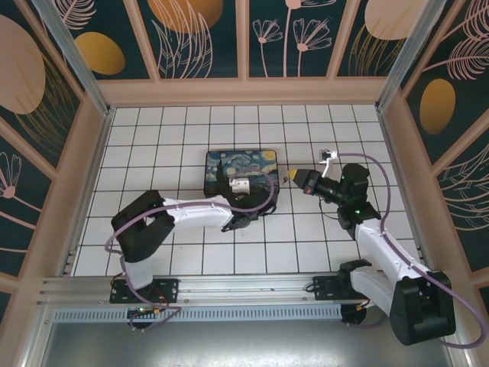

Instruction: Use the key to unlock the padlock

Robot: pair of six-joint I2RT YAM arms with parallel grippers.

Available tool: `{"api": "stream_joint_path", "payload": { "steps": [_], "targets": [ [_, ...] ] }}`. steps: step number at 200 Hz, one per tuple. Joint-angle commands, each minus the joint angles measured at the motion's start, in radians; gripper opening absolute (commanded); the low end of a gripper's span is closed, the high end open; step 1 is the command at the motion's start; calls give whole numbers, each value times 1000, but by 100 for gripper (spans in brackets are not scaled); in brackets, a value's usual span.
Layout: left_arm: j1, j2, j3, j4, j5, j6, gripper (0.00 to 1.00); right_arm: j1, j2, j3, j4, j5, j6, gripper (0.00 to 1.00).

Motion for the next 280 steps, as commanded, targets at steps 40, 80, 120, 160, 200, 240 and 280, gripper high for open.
{"api": "stream_joint_path", "payload": {
  "steps": [40,80,120,160,200,240,280],
  "targets": [
    [4,-128,380,-480,111,31,23,-1,-33,156,-139,66,-88,0],
    [55,-20,610,-630,196,49,23,-5,-51,230,-240,85,-129,0],
    [91,47,691,-716,246,60,25,-7,-74,282,-358,109,-174,0],
    [129,101,762,-719,256,81,54,-7,-109,268,-375,82,-151,0],
    [165,112,959,-724,233,194,70,1,-130,276,-451,81,-127,0],
    [307,8,896,-649,214,439,75,123,-165,245,-503,148,-47,0],
    [585,33,639,-250,605,663,73,397,-157,163,-420,309,80,0]
  ]
}}
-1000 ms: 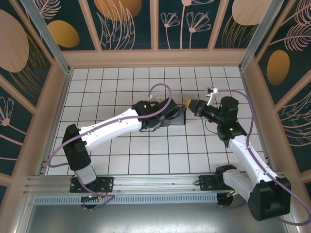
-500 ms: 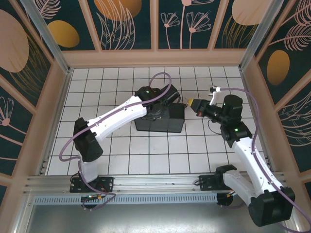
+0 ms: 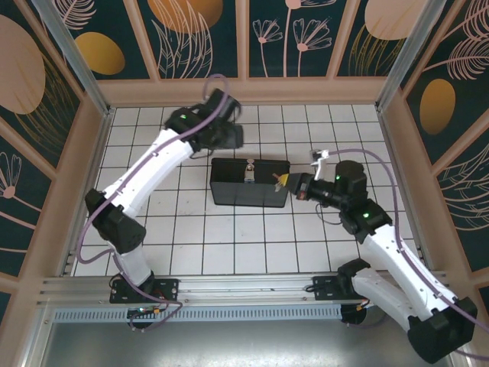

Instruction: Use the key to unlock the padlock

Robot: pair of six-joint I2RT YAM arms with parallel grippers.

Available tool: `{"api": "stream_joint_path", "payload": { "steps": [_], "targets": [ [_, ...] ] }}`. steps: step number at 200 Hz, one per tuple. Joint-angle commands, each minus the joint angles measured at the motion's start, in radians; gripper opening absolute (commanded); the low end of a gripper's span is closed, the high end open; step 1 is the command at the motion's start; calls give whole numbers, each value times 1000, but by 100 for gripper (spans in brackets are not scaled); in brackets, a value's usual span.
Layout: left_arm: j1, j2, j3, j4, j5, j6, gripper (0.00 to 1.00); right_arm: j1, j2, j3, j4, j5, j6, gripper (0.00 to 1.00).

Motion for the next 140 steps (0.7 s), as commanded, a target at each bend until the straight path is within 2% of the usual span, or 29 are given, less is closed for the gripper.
{"api": "stream_joint_path", "payload": {
  "steps": [1,12,31,54,74,126,140],
  "targets": [
    [134,67,-107,246,265,175,73,118,3,-41,38,126,92,0],
    [157,80,-130,298,310,197,75,166,3,-55,41,156,112,0],
    [191,92,-187,372,541,238,76,217,2,-103,102,147,139,0],
    [196,92,-258,396,679,258,74,218,40,-141,169,125,131,0],
    [196,15,-398,512,796,189,74,205,68,-133,178,116,109,0],
    [195,-233,-714,696,927,-8,73,136,55,-117,106,54,65,0],
    [195,-304,-762,682,900,-24,73,104,39,-127,100,28,66,0]
  ]
}}
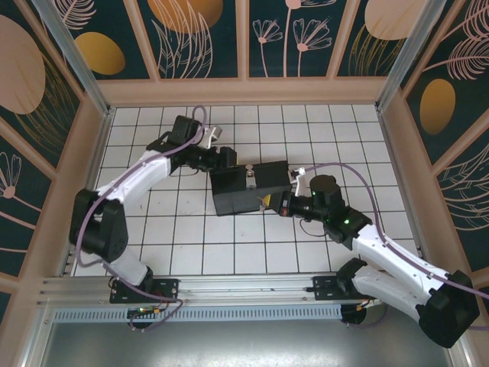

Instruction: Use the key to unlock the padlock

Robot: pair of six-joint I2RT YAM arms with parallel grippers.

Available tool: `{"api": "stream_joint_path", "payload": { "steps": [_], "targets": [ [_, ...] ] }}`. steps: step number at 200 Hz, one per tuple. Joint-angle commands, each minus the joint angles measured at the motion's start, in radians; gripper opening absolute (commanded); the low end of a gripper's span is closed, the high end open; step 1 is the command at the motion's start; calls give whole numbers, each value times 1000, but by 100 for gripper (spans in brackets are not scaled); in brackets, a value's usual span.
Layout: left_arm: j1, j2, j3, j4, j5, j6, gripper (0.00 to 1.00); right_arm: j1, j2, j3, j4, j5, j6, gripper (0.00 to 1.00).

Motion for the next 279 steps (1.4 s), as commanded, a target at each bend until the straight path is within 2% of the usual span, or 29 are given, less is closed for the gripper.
{"api": "stream_joint_path", "payload": {
  "steps": [1,36,52,55,69,99,109,128,141,157,178,200,234,258,279],
  "targets": [
    [-4,-114,-79,74,68,-88,73,-44,-32,2,-7,-48,-25,0],
    [-13,-250,-180,126,101,-173,73,-96,-2,-9,71,-134,-37,0],
    [-39,-268,-212,129,87,-196,73,-100,35,9,101,-170,-58,0],
    [-45,-272,-218,133,83,-202,73,-126,44,15,101,-176,-62,0],
    [-74,-291,-263,191,89,-272,73,-144,64,40,90,-200,-79,0],
    [-91,-311,-241,214,51,-361,73,-148,22,1,101,-226,-35,0],
    [-90,-295,-168,151,10,-313,74,-148,1,-39,149,-238,9,0],
    [-90,-199,-15,-48,-148,-140,74,-148,-13,-91,246,-257,73,0],
    [-90,-117,45,-90,-186,-78,71,-145,-22,-110,285,-250,101,0],
    [-91,-35,81,-101,-225,-41,68,-133,-30,-125,312,-230,131,0],
    [-101,20,104,-95,-217,-15,67,-111,-37,-144,365,-187,188,0],
    [-108,29,111,-75,-202,-22,67,-75,-26,-201,509,-127,302,0],
    [-108,13,112,-73,-208,-36,67,-21,1,-226,592,-29,343,0],
    [-108,-6,96,-67,-238,-78,67,3,-7,-242,620,43,375,0],
    [-108,-31,59,-34,-261,-176,67,25,-31,-262,624,123,422,0]
  ]
}}
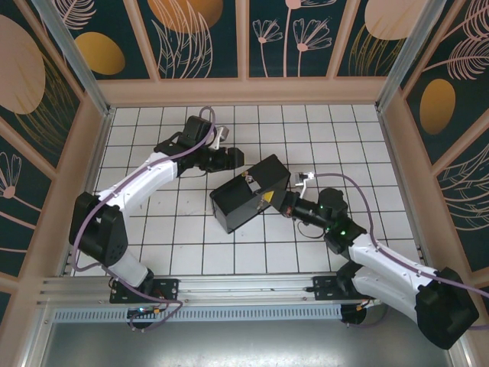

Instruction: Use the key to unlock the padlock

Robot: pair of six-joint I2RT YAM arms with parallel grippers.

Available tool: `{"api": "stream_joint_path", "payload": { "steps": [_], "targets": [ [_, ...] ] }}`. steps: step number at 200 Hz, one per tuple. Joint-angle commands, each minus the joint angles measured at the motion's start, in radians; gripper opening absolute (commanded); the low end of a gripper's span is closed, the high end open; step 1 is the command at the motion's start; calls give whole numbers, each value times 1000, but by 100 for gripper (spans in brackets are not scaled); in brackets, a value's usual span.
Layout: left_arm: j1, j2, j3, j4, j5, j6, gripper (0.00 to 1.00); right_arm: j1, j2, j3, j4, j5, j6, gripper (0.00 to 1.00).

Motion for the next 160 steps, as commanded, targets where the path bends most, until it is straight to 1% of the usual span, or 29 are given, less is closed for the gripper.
{"api": "stream_joint_path", "payload": {
  "steps": [1,33,49,64,86,160],
  "targets": [
    [-3,-53,-32,30,-39,-100,67,27,-30,-29,84,130,75,0],
    [-3,-90,-92,117,-27,-246,67,88,-38,-37,66,239,143,0],
    [-5,-94,-93,112,-47,-261,67,124,-41,-47,79,316,178,0],
    [-6,-95,-92,100,-60,-259,67,140,-31,-58,111,348,198,0],
    [-7,-95,-98,101,-54,-258,67,163,-35,-62,90,412,208,0],
    [-7,-87,-94,96,-46,-252,66,164,31,-61,176,413,197,0]
  ]
}}
